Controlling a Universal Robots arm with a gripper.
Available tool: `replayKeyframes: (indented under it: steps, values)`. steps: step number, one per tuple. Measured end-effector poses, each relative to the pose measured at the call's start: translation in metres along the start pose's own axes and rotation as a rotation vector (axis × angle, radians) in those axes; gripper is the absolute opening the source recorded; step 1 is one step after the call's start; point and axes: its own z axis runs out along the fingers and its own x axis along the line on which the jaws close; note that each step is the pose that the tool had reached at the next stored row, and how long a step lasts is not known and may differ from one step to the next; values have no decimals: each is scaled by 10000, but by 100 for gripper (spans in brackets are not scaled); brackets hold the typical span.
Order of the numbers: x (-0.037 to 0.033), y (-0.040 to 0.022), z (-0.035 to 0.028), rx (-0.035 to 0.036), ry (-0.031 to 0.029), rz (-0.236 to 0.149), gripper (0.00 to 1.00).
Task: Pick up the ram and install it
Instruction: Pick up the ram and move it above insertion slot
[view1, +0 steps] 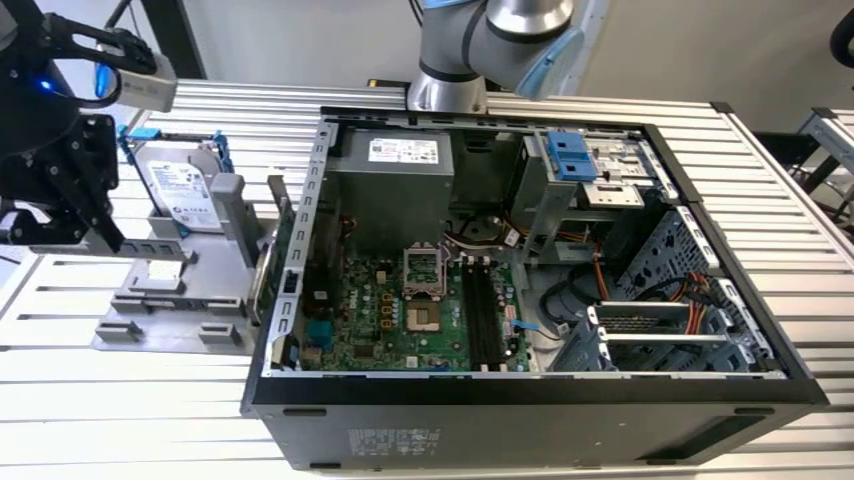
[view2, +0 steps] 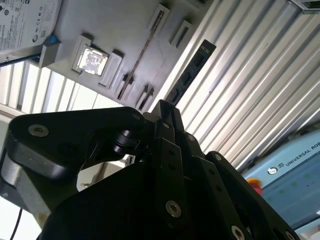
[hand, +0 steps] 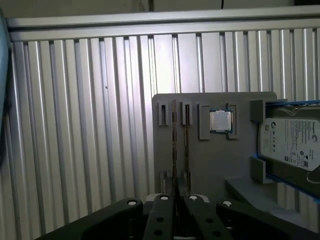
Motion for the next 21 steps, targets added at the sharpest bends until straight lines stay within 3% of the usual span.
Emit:
replayKeyframes:
  steps: [11, 21]
  values:
    - [-5, 2, -107, -1, 0, 0, 0]
    - [-10, 5, -242, 1, 0, 0, 0]
